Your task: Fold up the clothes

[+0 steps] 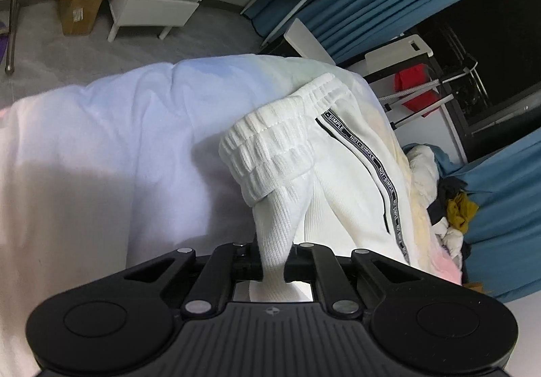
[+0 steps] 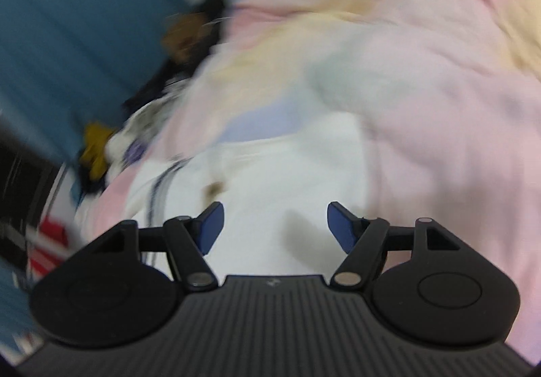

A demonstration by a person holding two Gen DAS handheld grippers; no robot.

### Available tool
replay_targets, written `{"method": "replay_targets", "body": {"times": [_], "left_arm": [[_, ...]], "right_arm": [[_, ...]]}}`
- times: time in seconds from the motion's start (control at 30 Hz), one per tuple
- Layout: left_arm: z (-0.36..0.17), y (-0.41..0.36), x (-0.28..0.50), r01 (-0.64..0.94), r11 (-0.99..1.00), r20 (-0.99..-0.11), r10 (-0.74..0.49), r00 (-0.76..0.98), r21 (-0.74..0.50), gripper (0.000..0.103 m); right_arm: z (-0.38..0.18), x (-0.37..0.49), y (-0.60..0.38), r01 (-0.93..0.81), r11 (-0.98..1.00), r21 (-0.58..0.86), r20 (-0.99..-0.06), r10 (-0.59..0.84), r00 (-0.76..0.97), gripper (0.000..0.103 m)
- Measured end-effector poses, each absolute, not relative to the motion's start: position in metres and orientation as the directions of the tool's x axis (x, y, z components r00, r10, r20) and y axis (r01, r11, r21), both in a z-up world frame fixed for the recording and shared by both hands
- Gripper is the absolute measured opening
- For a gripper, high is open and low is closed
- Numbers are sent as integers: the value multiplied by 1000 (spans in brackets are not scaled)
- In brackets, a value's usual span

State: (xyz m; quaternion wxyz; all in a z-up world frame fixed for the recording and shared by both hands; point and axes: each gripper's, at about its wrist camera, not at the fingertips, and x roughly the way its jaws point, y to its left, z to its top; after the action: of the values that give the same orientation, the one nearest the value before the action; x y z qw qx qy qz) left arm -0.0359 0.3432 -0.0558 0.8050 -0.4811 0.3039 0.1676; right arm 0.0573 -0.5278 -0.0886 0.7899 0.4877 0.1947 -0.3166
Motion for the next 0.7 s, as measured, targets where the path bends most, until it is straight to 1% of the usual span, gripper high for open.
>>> {"method": "replay_targets", "body": {"times": [0.13,0.23,0.33,0.4,0.5,0.57,0.63,0.67,0.7], "left_arm": [[-65,353,-42,-574,416,-650,-57,758,-706,9],[-70,355,-44,-576,380,-643,-71,762,-724,9],[-71,352,-42,-578,377,-644,-67,762,-723,9],[-73,351,-42,-579,366,-641,-68,764,-729,9],[-75,349,-41,-578,347,-636,-72,769,-738,10],[-77,350,-41,-575,334,-630,-78,773,-747,10],[-80,350,-40,-573,321,-625,-84,776,-754,11],[-79,350,-39,-570,323,-624,-87,777,-755,11],[-79,349,-38,-568,325,-623,-90,777,-756,11]], "right_arm": [[-112,38,-546,742,150,653,-672,-338,659,70],[-127,44,-548,742,117,660,-690,-295,661,70],[-141,57,-548,766,108,634,-728,-251,638,70],[-151,64,-549,755,101,648,-725,-222,652,70],[-164,74,-553,698,82,711,-680,-169,713,70],[-167,77,-552,624,61,779,-613,-134,779,67],[-164,78,-550,570,60,820,-560,-130,818,59],[-160,78,-548,559,75,826,-546,-141,826,54],[-157,78,-548,555,90,827,-540,-150,828,42]]}}
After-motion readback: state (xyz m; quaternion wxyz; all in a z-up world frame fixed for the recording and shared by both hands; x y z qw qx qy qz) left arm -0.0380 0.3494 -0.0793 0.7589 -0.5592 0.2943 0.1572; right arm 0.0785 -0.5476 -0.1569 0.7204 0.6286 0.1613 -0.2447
